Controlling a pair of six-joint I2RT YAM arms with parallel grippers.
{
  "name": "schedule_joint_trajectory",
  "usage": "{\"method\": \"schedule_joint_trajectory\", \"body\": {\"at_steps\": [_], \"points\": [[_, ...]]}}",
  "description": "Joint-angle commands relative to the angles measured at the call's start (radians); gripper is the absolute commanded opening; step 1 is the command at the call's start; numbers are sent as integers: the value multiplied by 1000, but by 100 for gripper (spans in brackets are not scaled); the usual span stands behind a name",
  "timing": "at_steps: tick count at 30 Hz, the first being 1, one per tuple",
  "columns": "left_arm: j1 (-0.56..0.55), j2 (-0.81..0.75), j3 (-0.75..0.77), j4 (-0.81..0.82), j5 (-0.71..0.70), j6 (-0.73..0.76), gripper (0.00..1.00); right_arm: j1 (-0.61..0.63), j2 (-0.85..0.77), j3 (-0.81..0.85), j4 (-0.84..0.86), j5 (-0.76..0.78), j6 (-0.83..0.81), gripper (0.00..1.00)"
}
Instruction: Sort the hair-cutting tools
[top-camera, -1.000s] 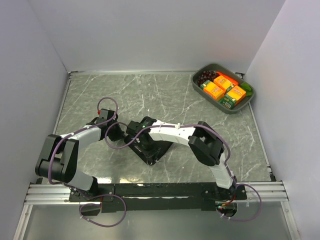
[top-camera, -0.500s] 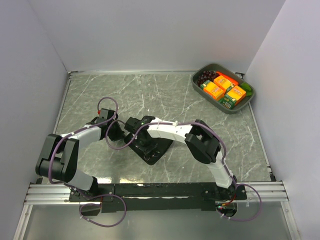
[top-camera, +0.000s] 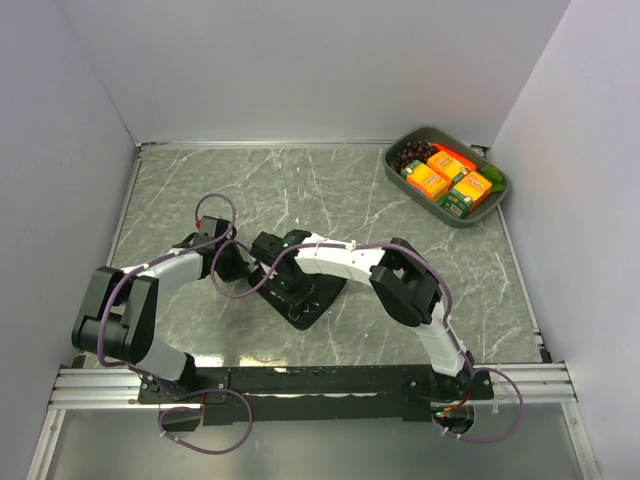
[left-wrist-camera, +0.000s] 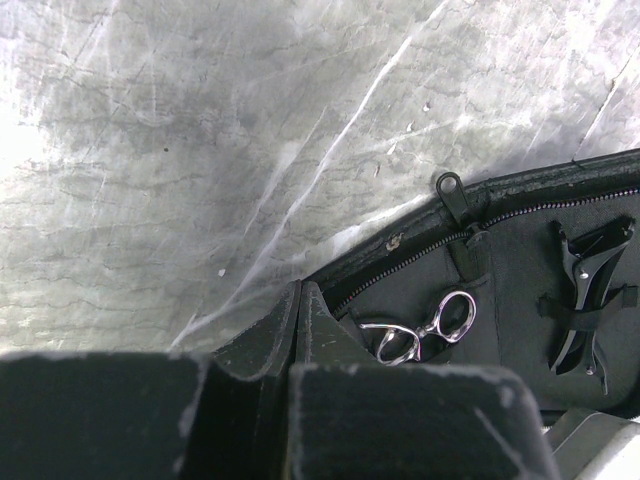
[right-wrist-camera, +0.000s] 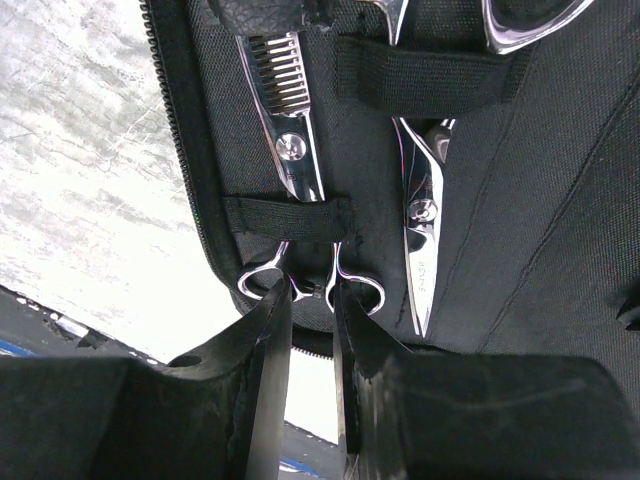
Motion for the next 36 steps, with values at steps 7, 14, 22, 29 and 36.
{"method": "schedule_joint_trajectory", "body": {"at_steps": [7, 14, 22, 29, 36], "points": [[-35, 55, -11, -53, 4, 17, 1, -17, -131, 19, 64, 150, -40, 48], [-35, 21, -2, -66, -15, 18, 2, -82, -386, -217, -34, 275, 78, 58], [-35, -46, 130, -171, -44, 24, 38, -130, -498, -343, -34, 210, 152, 60], [-35, 9, 443, -302, -171, 119, 60, -190, -516, -437, 41, 115, 215, 57], [-33, 248, 745, -228, -129, 241, 60, -155, -619, -525, 145, -58, 156, 31]]}}
